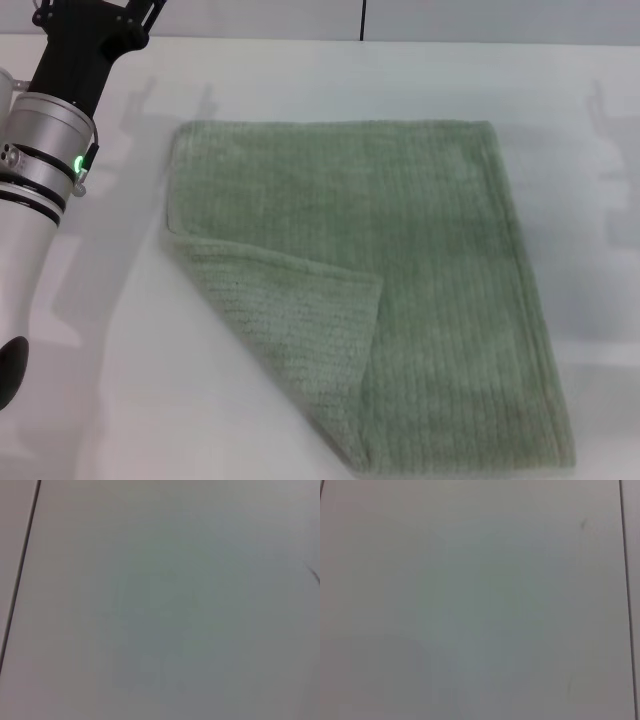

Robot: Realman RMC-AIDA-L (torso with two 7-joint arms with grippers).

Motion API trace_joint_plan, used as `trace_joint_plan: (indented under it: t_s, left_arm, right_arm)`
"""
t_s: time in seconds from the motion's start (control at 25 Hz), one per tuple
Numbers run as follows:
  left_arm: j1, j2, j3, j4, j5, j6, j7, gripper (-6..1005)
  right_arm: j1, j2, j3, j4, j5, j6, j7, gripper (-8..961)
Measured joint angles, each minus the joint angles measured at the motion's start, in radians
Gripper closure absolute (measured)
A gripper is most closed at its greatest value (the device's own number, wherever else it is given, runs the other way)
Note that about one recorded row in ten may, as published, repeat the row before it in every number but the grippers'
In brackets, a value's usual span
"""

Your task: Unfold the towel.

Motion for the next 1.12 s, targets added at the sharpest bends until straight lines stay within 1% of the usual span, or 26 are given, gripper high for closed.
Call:
trace_joint_plan:
  t_s: [1.12]
  left_arm:
    - [-0.001, 0.000, 0.000, 0.011, 0.000, -0.007, 0.002, 165]
  right_arm:
    - [-0.002, 0.000, 0.002, -0.008, 0.000, -0.005, 0.006, 252]
